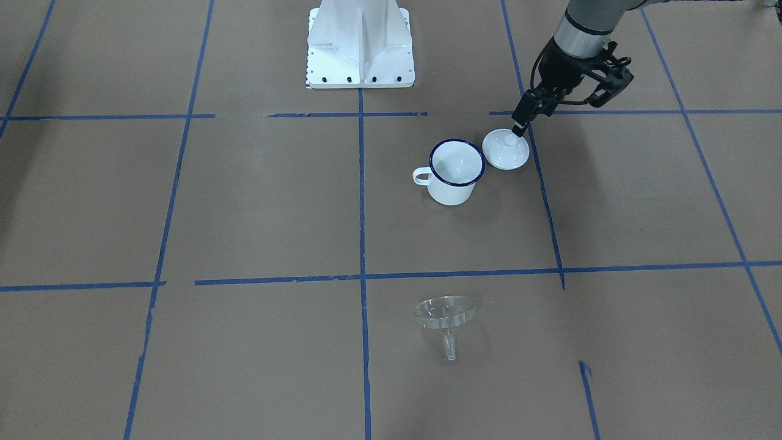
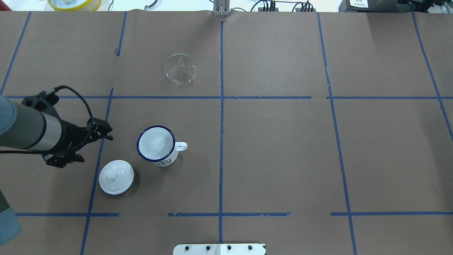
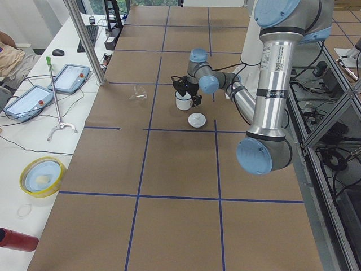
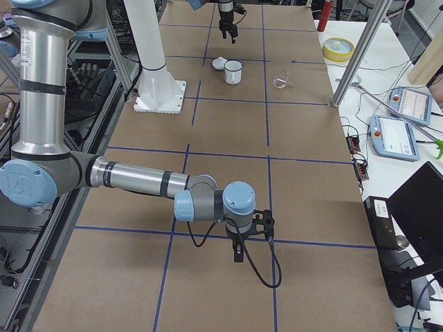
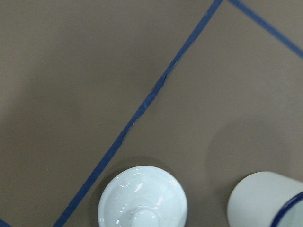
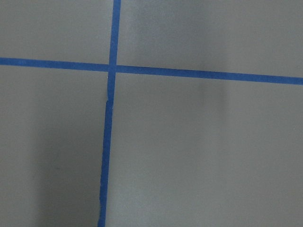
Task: Place funnel on cup
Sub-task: 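Move the left gripper to the clear glass cup and grasp it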
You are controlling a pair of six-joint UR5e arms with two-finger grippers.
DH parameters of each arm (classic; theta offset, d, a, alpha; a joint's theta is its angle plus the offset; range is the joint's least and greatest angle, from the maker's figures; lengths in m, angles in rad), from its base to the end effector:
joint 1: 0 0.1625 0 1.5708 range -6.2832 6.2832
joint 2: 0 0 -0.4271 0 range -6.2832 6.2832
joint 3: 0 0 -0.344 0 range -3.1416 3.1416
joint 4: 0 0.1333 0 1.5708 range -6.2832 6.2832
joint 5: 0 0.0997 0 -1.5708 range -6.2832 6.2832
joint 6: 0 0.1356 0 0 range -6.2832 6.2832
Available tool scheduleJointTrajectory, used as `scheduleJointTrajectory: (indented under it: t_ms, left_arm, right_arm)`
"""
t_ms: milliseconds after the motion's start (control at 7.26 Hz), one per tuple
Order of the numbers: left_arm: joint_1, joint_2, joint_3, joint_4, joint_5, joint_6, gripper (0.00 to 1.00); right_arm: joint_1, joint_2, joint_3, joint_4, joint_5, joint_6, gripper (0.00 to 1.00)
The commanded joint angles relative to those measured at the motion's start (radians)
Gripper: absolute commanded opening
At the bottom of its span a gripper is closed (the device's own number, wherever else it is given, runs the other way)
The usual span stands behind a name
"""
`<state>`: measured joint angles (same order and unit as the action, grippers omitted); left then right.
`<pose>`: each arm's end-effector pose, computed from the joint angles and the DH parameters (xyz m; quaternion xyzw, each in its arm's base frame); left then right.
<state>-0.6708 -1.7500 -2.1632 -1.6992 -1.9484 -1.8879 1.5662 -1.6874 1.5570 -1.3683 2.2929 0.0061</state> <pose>0.3269 -0.3658 0.3431 -0.0912 0.4503 -0.3474 0.8174 0.0418 -0.3984 0.7257 0.0318 -0.3532 -0.0120 0.9349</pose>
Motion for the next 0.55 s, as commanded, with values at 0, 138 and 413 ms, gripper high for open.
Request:
scheduleJointTrajectory:
  t_ms: [0,138,413]
  left_arm:
    - [-0.044,-0.231,0.167,0.003,-0.004,-0.188,1.00]
    - [-0.053,-0.288,0.207,-0.003,0.023,-0.251,1.00]
    - [-0.047,-0.400,0.393,-0.125,0.181,-0.483,1.00]
  right_arm:
    - [0.000,0.000,0.000,0.000,0.000,0.000,1.00]
    - [0.000,0.000,0.000,0.000,0.000,0.002,1.00]
    - [0.000,0.000,0.001,0.000,0.000,0.000,1.00]
